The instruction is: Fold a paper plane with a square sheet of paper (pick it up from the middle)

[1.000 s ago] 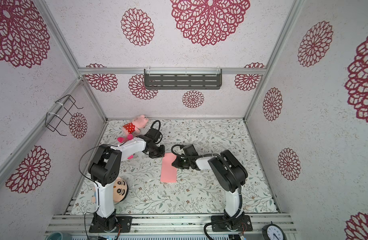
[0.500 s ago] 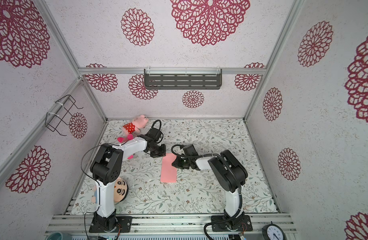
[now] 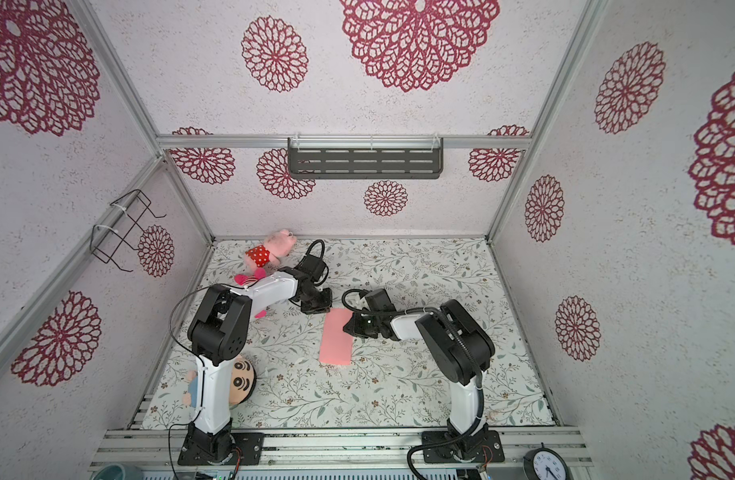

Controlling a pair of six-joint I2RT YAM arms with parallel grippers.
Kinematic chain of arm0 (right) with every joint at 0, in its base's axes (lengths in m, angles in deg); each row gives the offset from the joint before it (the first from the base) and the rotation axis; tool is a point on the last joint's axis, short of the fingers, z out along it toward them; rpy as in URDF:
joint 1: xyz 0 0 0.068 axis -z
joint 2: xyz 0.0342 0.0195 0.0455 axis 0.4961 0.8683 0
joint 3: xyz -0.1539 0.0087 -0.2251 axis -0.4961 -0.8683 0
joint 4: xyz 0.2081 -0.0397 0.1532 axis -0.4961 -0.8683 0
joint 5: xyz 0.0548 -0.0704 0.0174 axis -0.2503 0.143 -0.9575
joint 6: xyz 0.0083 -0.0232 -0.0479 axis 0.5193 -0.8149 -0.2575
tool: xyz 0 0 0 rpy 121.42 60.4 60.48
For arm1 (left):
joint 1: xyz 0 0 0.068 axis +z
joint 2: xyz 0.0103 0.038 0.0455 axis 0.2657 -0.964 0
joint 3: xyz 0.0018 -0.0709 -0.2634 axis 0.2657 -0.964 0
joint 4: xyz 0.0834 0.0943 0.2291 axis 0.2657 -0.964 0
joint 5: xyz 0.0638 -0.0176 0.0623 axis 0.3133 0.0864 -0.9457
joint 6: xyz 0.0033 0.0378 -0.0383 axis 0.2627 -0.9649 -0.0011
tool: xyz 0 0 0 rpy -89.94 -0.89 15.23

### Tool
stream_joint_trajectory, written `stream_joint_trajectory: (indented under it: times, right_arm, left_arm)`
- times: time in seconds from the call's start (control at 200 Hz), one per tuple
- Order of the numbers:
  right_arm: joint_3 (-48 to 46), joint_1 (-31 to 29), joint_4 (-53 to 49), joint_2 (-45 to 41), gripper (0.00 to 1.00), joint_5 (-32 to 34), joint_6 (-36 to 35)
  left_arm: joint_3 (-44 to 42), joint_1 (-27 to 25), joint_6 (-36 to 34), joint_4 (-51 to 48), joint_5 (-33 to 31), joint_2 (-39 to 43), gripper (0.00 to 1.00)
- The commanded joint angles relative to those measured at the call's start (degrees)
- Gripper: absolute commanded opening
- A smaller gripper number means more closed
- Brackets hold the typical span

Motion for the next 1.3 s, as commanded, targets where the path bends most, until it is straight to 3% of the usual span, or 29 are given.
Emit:
stream_joint_trajectory:
  times: [0.0, 0.25, 0.445, 0.605, 0.876, 1.111, 1.291]
  right_arm:
    - [-2.1, 0.4, -12.8, 3.2, 0.16, 8.5, -2.7]
    - [-0.8, 1.0, -14.0, 2.5, 0.16, 8.5, -4.5]
    - [4.2, 1.1, -17.7, 0.0, 0.17, 8.5, -12.4]
    - [10.1, 0.2, -22.3, -4.0, 0.20, 7.7, -15.9]
    - [14.5, -7.3, -27.0, -8.8, 0.24, 15.0, -8.7]
    - [22.1, -13.9, -29.0, -0.9, 0.32, 13.8, -5.9]
    - [25.4, -14.8, -31.0, 3.8, 0.34, 13.3, -4.8]
  left_arm:
    - [2.3, 1.2, -1.4, -1.4, -5.5, -2.5, 0.08]
    - [4.0, 3.2, -0.2, -2.5, -4.9, 1.1, 0.12]
    - [-6.0, 3.7, 4.7, 1.1, -1.2, 12.8, 0.26]
    - [-12.5, 4.7, 6.3, 0.4, -2.4, 21.3, 0.38]
    - [-17.6, 10.5, 9.0, 1.4, -4.8, 32.2, 0.60]
    - [-20.4, 14.1, 6.4, 2.8, -7.9, 36.7, 0.84]
    - [-21.8, 15.9, 5.3, 3.9, -7.7, 38.8, 0.95]
